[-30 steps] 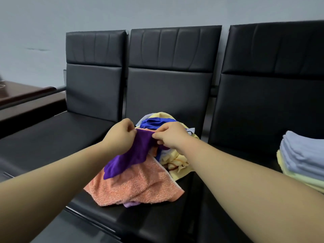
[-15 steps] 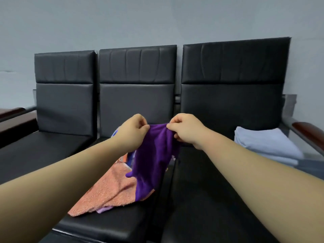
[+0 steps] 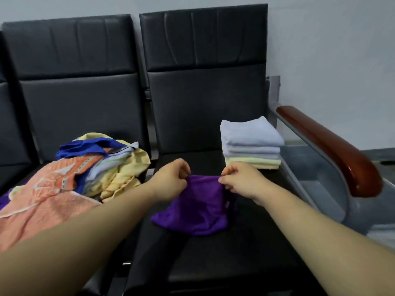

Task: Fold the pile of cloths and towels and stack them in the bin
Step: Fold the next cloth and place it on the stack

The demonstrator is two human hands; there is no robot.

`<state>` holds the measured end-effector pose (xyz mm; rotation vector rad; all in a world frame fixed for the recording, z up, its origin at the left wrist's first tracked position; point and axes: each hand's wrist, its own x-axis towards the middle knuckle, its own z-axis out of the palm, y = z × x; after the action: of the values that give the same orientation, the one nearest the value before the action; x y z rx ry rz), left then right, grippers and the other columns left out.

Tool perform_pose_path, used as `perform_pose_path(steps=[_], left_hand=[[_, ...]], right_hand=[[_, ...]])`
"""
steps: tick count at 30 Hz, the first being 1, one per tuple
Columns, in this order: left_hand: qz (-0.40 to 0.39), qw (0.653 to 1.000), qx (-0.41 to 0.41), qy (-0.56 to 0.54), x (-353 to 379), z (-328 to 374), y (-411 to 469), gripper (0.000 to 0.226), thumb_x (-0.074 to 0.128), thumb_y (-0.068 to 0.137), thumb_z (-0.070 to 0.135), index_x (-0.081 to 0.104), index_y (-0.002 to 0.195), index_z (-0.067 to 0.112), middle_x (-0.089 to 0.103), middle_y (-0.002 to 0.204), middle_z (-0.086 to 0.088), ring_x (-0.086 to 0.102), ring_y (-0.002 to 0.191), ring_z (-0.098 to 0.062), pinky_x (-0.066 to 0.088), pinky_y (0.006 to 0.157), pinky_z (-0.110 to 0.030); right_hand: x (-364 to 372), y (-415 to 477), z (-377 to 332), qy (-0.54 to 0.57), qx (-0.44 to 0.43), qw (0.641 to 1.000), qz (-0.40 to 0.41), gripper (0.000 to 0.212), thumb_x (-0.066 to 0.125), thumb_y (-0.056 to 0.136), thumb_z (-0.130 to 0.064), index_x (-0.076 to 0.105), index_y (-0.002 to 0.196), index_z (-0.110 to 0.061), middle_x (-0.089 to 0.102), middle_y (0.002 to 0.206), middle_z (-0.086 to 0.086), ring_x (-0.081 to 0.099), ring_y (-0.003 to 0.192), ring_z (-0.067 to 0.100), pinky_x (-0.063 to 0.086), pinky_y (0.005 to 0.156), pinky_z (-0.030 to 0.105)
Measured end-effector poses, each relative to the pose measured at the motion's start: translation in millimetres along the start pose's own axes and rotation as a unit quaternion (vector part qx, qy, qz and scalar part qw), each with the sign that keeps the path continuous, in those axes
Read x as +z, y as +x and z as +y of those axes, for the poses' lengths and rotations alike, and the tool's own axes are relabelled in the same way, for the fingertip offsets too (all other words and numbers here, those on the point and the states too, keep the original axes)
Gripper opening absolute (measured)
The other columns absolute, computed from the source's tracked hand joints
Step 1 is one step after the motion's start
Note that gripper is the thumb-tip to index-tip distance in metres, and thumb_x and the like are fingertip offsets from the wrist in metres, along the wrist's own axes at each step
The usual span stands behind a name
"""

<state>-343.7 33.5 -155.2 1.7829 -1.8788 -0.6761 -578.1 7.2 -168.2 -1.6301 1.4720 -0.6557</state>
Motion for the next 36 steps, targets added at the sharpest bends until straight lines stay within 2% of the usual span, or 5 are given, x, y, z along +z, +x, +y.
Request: perform_pose_path(steps=[7, 17, 21, 32, 36], left_hand=[[-0.021, 0.995, 0.004, 0.101, 55, -48, 2, 0.028, 0.069, 0.088, 0.022, 0.055, 0.11, 0.032, 0.048, 0.113, 0.005, 0.054, 0.103, -0.014, 0.045, 0.096, -0.029], [-0.105, 0.977, 0.138, 0.123, 60, -55, 13, 0.03, 0.067, 0.085, 0.059, 0.064, 0.105, 0.037, 0.056, 0.105, 0.012, 0.055, 0.099, -0.008, 0.048, 0.091, -0.029], [-0.055, 0.985, 0.113, 0.119, 56, -57, 20, 0.015, 0.065, 0.096, 0.035, 0.054, 0.086, 0.029, 0.056, 0.082, 0.011, 0.055, 0.08, -0.012, 0.042, 0.074, -0.031], [0.141, 0.987, 0.053, -0.057, 30, -40, 12, 0.018, 0.066, 0.089, 0.01, 0.059, 0.097, 0.024, 0.065, 0.089, 0.008, 0.06, 0.079, -0.007, 0.047, 0.072, -0.024], [0.052, 0.983, 0.082, -0.157, 34, -16, 1, 0.017, 0.077, 0.086, 0.03, 0.063, 0.093, 0.026, 0.07, 0.082, -0.001, 0.066, 0.076, -0.024, 0.054, 0.072, -0.04]], right_hand=[[10, 17, 46, -0.235, -0.034, 0.967, -0.092, 0.033, 0.082, 0.082, -0.036, 0.059, 0.105, -0.04, 0.054, 0.112, -0.008, 0.06, 0.1, 0.012, 0.048, 0.087, 0.029], [14, 45, 57, -0.289, -0.01, 0.956, -0.055, 0.02, 0.081, 0.084, -0.042, 0.065, 0.087, -0.032, 0.063, 0.09, -0.013, 0.061, 0.089, 0.014, 0.045, 0.075, 0.029], [10, 45, 56, -0.287, -0.012, 0.957, -0.049, 0.015, 0.076, 0.086, -0.038, 0.067, 0.077, -0.028, 0.065, 0.083, -0.009, 0.062, 0.083, 0.016, 0.045, 0.067, 0.032], [19, 33, 22, 0.074, -0.023, 0.995, -0.066, 0.008, 0.071, 0.097, -0.022, 0.077, 0.091, -0.021, 0.079, 0.087, 0.005, 0.072, 0.08, 0.02, 0.056, 0.078, 0.041], [16, 21, 6, 0.149, -0.033, 0.985, -0.079, 0.014, 0.066, 0.101, -0.016, 0.08, 0.1, -0.017, 0.08, 0.096, 0.011, 0.076, 0.098, 0.035, 0.058, 0.092, 0.05]])
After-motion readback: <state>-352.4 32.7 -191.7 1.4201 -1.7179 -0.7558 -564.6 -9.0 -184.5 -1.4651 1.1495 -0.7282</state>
